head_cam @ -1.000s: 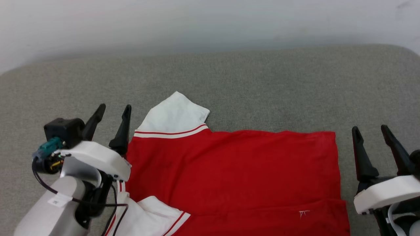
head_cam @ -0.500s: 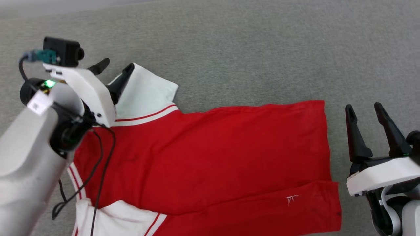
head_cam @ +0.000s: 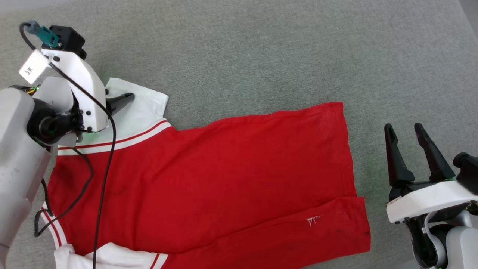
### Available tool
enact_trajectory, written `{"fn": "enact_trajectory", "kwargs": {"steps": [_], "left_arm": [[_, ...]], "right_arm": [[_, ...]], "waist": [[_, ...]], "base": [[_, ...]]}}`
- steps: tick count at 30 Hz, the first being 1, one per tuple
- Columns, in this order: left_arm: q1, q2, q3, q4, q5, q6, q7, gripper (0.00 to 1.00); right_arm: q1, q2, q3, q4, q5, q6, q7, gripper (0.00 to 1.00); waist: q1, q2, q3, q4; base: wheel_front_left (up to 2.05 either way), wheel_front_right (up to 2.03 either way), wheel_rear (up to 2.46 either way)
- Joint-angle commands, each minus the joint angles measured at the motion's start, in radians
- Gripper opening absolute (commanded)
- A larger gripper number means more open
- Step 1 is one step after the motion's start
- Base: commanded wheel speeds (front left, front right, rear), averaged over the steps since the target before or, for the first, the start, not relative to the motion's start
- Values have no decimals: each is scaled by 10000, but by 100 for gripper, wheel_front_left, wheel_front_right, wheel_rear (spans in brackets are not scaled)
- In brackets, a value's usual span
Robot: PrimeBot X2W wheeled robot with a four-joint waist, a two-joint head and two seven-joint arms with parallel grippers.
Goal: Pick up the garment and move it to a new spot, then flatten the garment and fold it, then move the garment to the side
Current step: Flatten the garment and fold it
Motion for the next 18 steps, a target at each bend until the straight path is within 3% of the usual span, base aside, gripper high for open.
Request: {"fn": "enact_trajectory", "kwargs": {"steps": [1,3,4,5,6,12,18], "left_arm": [[315,-166,-297,362,-117,-39,416,100],[507,-299,-554,774,-160,-38,914,100],[611,-383,-643,929,-190,-27,1061,43],[673,-492,-682,1053,-232,-32,1100,25],[715,-580,-731,1157,-241,-35,1079,0],[487,-833,-642,1388,-186,-102,229,0],[-85,-866,-457,1261,25,-146,-982,0]], "right_arm": [[-228,26,27,63,49,-8,-61,100],[-226,26,46,175,165,-8,-70,100],[-232,26,60,195,182,-8,-69,100],[-240,26,66,210,219,-8,-77,100],[-228,26,64,261,309,-8,-14,100],[-460,24,35,650,644,-8,448,100],[-1335,-214,73,2152,903,-7,2090,100]], "waist": [[-1,-1,40,-73],[-1,-1,59,-134],[-1,-1,71,-155],[-1,-1,81,-174],[-1,-1,85,-183],[-1,-1,-82,-38],[-1,-1,-567,475]], "base": [[0,0,0],[0,0,0],[0,0,0],[0,0,0],[0,0,0],[0,0,0],[0,0,0]]}}
